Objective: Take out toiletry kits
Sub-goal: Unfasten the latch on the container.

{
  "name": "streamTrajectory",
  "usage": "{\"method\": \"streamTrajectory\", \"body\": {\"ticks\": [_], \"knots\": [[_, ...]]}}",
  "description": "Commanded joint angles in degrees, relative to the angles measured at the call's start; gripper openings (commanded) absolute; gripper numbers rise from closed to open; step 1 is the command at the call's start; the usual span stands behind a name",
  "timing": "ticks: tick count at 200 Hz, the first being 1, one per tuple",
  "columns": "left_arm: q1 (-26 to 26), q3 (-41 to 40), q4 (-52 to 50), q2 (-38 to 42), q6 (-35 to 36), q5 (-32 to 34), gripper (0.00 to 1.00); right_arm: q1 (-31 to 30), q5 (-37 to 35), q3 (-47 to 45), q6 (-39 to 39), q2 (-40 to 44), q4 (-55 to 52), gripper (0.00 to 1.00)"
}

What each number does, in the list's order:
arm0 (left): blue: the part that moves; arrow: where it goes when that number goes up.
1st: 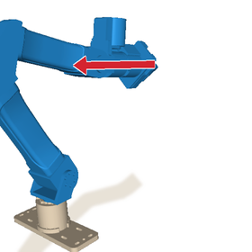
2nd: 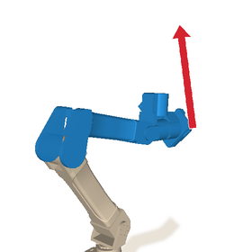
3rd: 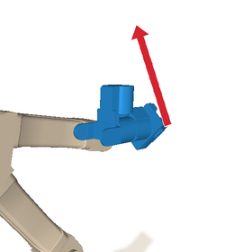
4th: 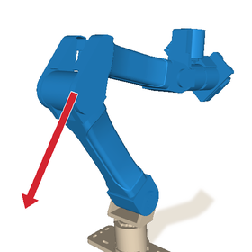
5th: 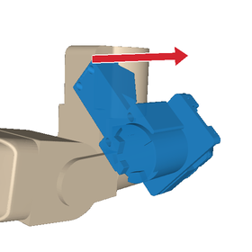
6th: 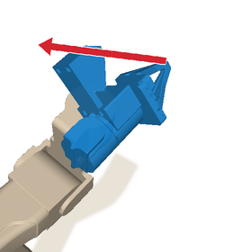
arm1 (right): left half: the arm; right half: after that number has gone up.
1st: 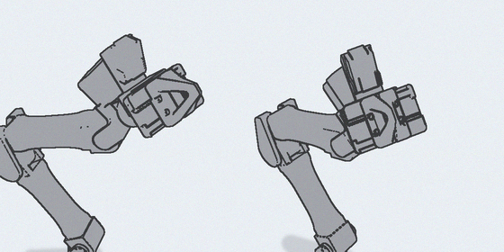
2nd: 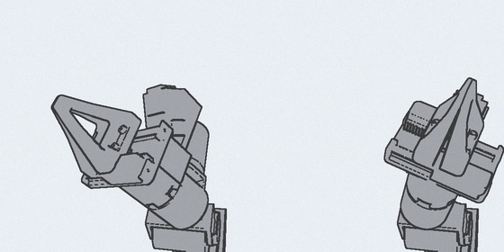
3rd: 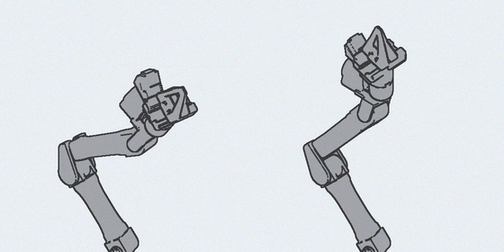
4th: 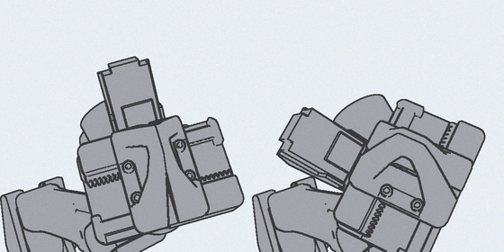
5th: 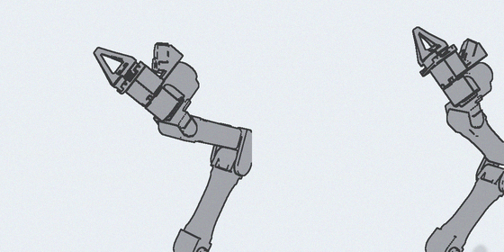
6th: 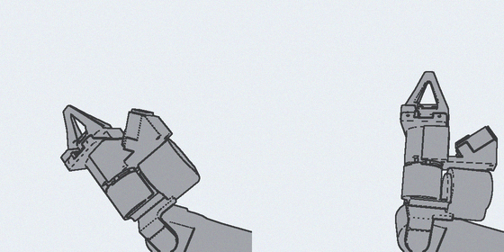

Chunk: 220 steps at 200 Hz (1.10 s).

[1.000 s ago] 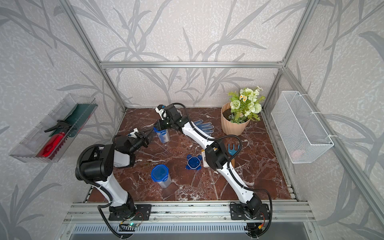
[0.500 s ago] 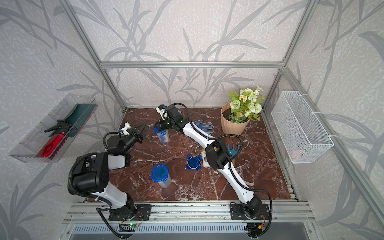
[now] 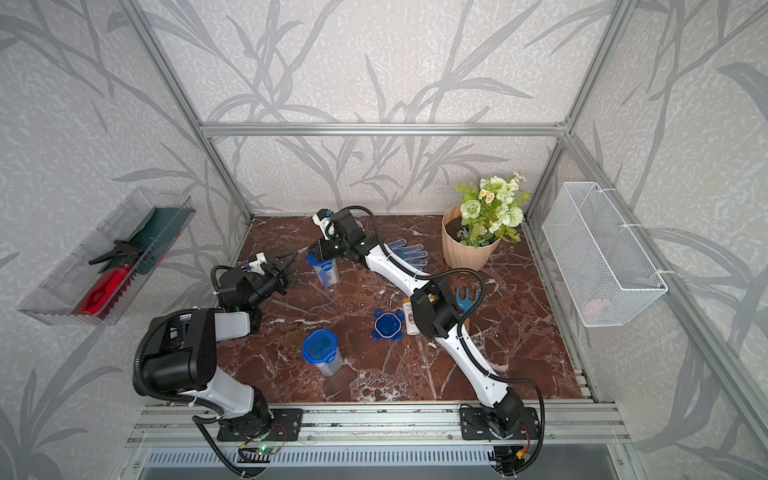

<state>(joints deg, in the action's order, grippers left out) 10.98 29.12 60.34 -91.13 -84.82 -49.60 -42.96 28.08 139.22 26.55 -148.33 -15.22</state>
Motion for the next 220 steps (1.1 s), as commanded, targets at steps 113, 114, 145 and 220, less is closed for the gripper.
{"method": "streamTrajectory", "body": {"ticks": [113, 114, 145, 220], "knots": [[-2.8, 3.1, 20.8, -12.6, -8.6, 1.6, 0.63, 0.5, -2.8, -3.1, -0.4, -4.7, -12.7, 0.0], [-2.8, 3.1, 20.8, -12.6, -8.6, 1.6, 0.63, 0.6, -2.8, -3.1, -0.4, -4.7, -12.7, 0.0], [-2.8, 3.0, 20.6, -11.1, -8.9, 1.6, 0.63, 0.6, -2.9, -3.1, -0.4, -5.0, -12.7, 0.0], [-2.7, 2.7, 20.8, -6.6, -11.0, 1.0, 0.59, 0.7, -3.1, -3.4, -0.4, -5.3, -13.1, 0.0]]}}
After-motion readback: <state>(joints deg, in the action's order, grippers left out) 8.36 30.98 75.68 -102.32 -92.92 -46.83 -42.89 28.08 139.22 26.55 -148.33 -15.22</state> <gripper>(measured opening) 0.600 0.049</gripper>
